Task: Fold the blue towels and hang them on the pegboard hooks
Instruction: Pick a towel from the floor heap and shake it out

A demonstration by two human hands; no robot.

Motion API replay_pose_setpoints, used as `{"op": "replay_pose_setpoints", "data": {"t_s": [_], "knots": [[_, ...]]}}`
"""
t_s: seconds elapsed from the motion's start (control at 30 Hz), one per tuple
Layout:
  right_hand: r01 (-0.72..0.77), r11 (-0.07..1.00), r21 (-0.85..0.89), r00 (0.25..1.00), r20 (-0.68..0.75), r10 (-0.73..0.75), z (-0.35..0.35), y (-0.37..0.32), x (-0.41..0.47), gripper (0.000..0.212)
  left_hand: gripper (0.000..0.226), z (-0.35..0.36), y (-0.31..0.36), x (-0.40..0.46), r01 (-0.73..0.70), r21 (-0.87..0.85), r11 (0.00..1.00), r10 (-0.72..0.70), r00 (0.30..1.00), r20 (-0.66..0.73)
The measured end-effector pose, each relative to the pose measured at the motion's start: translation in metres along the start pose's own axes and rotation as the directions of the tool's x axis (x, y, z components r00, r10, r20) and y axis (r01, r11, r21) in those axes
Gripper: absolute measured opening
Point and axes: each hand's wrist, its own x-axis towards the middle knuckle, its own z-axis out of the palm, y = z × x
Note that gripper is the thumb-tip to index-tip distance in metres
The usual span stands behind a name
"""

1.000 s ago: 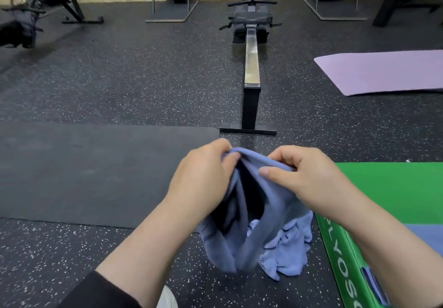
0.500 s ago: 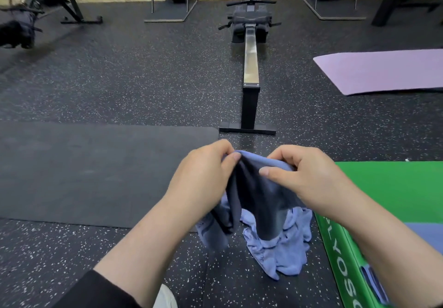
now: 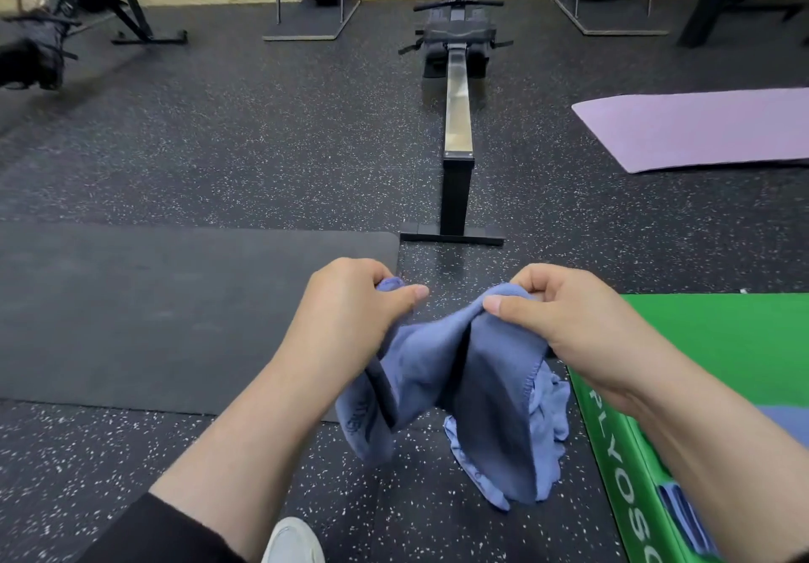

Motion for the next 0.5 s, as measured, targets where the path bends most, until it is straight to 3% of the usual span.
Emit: {"op": "replay_pose_setpoints", "data": {"t_s": [0.07, 0.17, 0.33, 0.5], "knots": [[-0.029, 0.999, 0.016, 0.999, 0.018, 0.028, 0.001, 0.000, -0.002, 0.039, 0.043, 0.000, 0.000, -0.002, -0.001, 0.009, 1.000, 0.002, 1.000, -0.026], [-0.085, 0.988, 0.131, 0.994, 0.078, 0.075, 0.004, -0.002, -0.004, 0.016, 0.052, 0.002, 0.000, -0.006, -0.051, -0.043, 0.998, 0.047, 0.995, -0.092], [-0.201, 0.932, 0.301, 0.971, 0.183, 0.151, 0.014, -0.002, -0.006, 0.012, 0.049, 0.007, 0.001, -0.014, -0.054, -0.232, 0.971, 0.021, 0.989, -0.143], [-0.208, 0.916, 0.343, 0.978, 0.075, 0.194, 0.024, 0.002, -0.002, 0.014, 0.046, 0.019, 0.001, -0.017, -0.075, -0.302, 0.950, 0.051, 0.995, -0.086]]}}
